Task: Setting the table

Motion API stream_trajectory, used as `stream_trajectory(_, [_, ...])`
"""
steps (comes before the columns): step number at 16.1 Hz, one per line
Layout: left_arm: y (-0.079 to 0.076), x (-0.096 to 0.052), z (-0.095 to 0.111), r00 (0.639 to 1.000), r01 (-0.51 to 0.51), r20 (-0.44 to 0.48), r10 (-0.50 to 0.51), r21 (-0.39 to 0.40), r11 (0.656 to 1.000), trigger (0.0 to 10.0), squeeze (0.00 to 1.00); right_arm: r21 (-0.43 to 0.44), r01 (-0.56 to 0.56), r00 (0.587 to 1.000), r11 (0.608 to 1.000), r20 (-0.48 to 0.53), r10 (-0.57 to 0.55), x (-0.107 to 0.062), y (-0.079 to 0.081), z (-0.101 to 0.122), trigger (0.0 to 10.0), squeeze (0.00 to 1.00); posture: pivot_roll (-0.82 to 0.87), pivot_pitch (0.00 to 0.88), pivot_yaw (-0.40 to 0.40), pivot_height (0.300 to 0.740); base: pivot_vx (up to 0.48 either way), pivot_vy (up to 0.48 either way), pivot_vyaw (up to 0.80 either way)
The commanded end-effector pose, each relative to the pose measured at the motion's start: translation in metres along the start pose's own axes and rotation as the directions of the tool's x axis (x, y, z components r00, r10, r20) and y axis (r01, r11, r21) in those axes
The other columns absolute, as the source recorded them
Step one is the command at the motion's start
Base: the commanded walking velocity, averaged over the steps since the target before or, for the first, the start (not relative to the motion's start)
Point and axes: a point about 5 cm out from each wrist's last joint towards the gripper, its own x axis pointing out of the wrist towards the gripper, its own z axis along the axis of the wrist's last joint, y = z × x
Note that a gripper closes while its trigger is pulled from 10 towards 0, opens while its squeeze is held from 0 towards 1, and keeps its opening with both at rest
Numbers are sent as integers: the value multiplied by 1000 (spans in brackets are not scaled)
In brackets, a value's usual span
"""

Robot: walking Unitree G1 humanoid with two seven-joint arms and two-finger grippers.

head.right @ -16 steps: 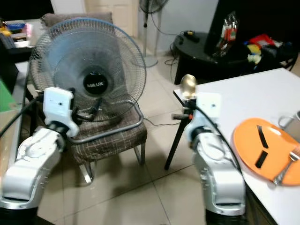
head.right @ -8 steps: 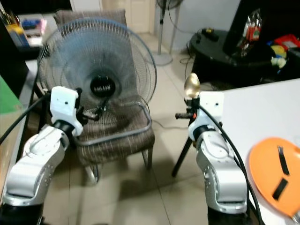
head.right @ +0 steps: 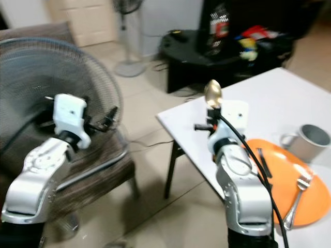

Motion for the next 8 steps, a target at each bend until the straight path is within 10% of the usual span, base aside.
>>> stream_trajectory(1, [3, 0, 1, 1000, -6, 1, 6, -1, 1000, 10000, 0, -11, -25, 999, 1000, 22, 25, 0, 5, 6, 10000, 0, 59, 0, 5, 740, 296, 0, -800])
stream_trajectory(8, [3, 1, 2, 1000, -4, 6, 4, 2, 1000, 10000, 0, -17, -28, 999, 999, 36, 28, 0, 8, 11, 10000, 0, 62, 0, 8, 740, 296, 0, -800])
